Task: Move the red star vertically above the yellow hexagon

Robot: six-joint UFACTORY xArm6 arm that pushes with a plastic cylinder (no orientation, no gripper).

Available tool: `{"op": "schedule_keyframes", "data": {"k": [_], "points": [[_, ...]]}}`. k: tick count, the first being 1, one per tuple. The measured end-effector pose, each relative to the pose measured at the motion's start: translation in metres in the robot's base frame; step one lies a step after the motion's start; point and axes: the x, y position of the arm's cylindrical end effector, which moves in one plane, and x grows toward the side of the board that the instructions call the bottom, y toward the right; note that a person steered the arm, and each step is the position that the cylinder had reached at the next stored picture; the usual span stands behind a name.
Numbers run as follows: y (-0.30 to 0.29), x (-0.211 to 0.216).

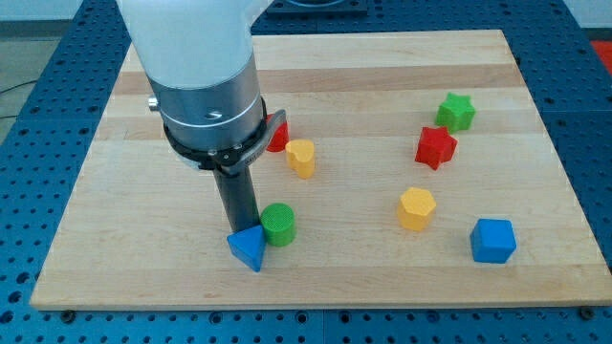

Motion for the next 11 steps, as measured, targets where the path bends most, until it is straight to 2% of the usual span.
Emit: {"op": "schedule_keyframes", "data": {"k": [1, 2, 3, 4, 5, 6, 7, 8, 9, 10, 11], "points": [[-0.036, 0.028], [-0.052, -0.016], [-0.089, -0.107], [-0.015, -0.214], [0.04, -0.259], [0.192, -0.271], [0.32, -0.266], [0.378, -0.231], [0.365, -0.154], [0.348, -0.105], [0.311, -0.092]]}}
